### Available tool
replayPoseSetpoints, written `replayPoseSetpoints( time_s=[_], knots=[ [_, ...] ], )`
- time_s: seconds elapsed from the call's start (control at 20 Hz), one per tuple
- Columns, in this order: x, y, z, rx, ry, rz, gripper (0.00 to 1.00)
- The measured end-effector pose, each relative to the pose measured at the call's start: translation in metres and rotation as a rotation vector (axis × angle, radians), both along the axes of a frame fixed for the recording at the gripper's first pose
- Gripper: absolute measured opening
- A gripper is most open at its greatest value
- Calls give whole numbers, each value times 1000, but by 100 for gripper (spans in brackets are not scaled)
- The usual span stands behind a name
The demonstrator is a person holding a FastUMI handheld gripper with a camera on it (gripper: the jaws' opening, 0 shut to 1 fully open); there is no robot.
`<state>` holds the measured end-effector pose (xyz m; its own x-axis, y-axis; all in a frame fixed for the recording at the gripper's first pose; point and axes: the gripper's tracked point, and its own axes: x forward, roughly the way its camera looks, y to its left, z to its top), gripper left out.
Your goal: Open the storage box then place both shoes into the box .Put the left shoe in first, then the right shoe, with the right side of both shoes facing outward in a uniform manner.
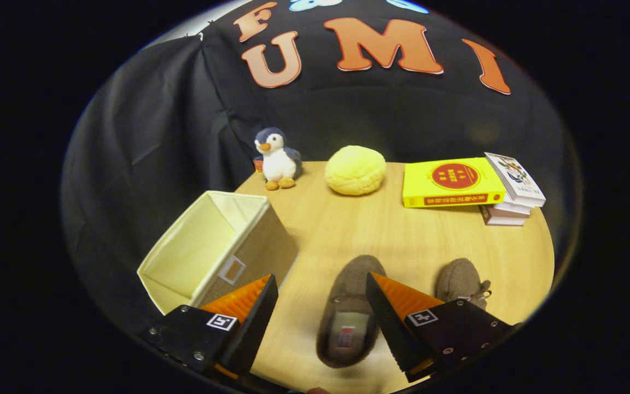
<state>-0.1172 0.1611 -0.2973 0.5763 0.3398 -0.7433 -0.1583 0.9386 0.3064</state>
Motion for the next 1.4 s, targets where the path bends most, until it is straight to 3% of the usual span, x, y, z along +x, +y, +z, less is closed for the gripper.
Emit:
replayPoseSetpoints(
  time_s=[0.35,0.65,0.75,0.85,0.9,1.1,1.35,1.4],
  knots=[
    [-36,-35,-60,-113,112,-16,93],
    [-28,-42,-98,-170,137,-20,84],
    [-24,-40,-110,-175,151,-18,75],
    [-19,-44,-122,-206,168,-24,57],
    [-16,-46,-126,-217,166,-39,40],
    [-12,-37,-130,-183,180,-65,14],
    [-12,-38,-127,-129,238,-131,12],
    [-12,-37,-125,-119,243,-141,6]
  ],
)
